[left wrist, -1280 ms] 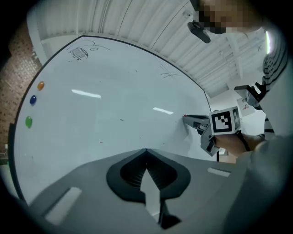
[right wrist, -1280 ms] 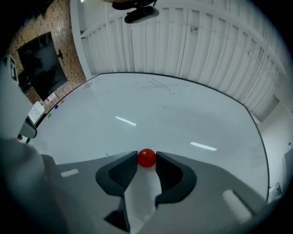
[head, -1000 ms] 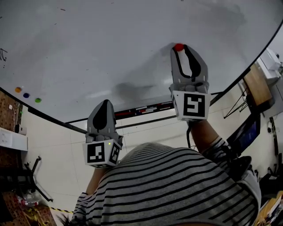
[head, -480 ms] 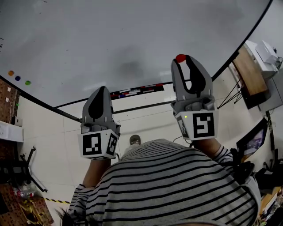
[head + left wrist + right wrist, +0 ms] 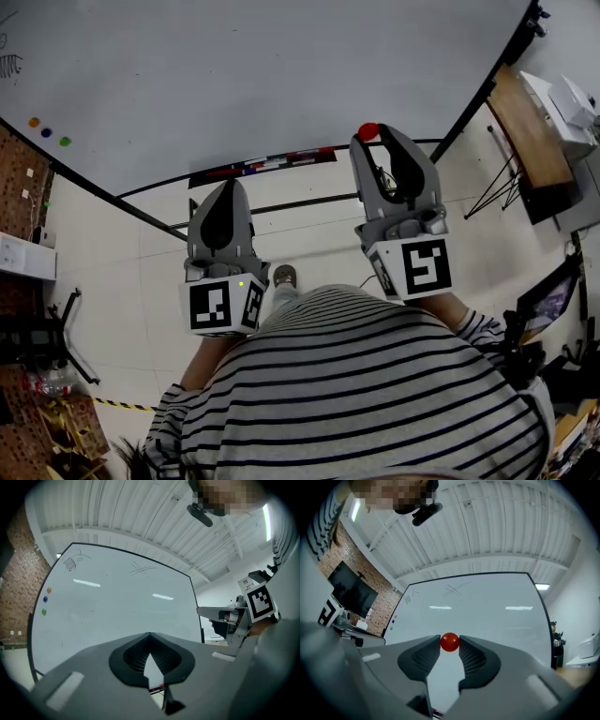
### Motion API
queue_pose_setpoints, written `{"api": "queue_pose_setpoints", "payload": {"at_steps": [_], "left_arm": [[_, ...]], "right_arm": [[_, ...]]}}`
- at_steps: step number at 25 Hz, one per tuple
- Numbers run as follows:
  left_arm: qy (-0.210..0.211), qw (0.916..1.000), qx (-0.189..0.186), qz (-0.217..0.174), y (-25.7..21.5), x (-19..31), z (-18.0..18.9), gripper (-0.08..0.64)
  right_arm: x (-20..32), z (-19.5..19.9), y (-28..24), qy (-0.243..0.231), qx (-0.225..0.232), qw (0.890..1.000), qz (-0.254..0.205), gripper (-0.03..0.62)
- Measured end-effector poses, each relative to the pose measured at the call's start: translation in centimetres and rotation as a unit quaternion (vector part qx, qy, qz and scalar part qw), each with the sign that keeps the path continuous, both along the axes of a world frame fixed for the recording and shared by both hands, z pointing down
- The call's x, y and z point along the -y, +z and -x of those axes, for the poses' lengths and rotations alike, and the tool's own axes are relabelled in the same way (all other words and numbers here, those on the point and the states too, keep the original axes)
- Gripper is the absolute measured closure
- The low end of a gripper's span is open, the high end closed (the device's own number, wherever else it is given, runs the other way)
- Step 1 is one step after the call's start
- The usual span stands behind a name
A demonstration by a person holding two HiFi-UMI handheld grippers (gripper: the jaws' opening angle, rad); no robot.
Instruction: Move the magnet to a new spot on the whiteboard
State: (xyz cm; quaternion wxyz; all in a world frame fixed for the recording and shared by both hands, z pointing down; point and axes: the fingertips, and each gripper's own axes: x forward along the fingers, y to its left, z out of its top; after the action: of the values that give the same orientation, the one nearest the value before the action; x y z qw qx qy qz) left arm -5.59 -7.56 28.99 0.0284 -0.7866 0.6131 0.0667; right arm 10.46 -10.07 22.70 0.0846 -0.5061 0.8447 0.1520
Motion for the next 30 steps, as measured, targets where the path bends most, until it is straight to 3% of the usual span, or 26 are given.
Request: {"api": "queue_pose_setpoints", "payload": {"at_steps": [4, 9, 15, 22, 25, 30], "left_arm": [[0.0, 0.9998, 0.018, 0.002, 0.3, -0.9, -0.8, 0.545], [-0.006, 0.9998, 0.0, 0.019, 0.8, -1.2, -0.7, 0.544], [-0.011, 0.9998, 0.005, 0.015, 0.8, -0.6, -0.6, 0.544], [-0.009, 0.9992, 0.0, 0.039, 1.8, -0.9, -0.3, 0.543], [-0.013, 0.9987, -0.002, 0.049, 2.2, 0.3, 0.8, 0.544], [-0.031, 0.998, -0.013, 0.054, 3.0, 5.4, 5.7, 0.543]], "right_arm": [[-0.3, -0.4, 1.5, -0.004, -0.012, 1.0, 0.02, 0.468], [-1.1, -0.5, 1.2, -0.011, -0.007, 1.0, 0.015, 0.468], [-0.6, 0.0, 0.5, -0.021, 0.007, 1.0, 0.002, 0.468], [-0.3, 0.7, 0.5, -0.027, -0.002, 1.0, 0.005, 0.468], [1.6, 1.7, 0.3, -0.028, -0.006, 1.0, 0.006, 0.468], [7.6, 4.7, -0.5, -0.021, -0.016, 1.0, -0.005, 0.468]]}}
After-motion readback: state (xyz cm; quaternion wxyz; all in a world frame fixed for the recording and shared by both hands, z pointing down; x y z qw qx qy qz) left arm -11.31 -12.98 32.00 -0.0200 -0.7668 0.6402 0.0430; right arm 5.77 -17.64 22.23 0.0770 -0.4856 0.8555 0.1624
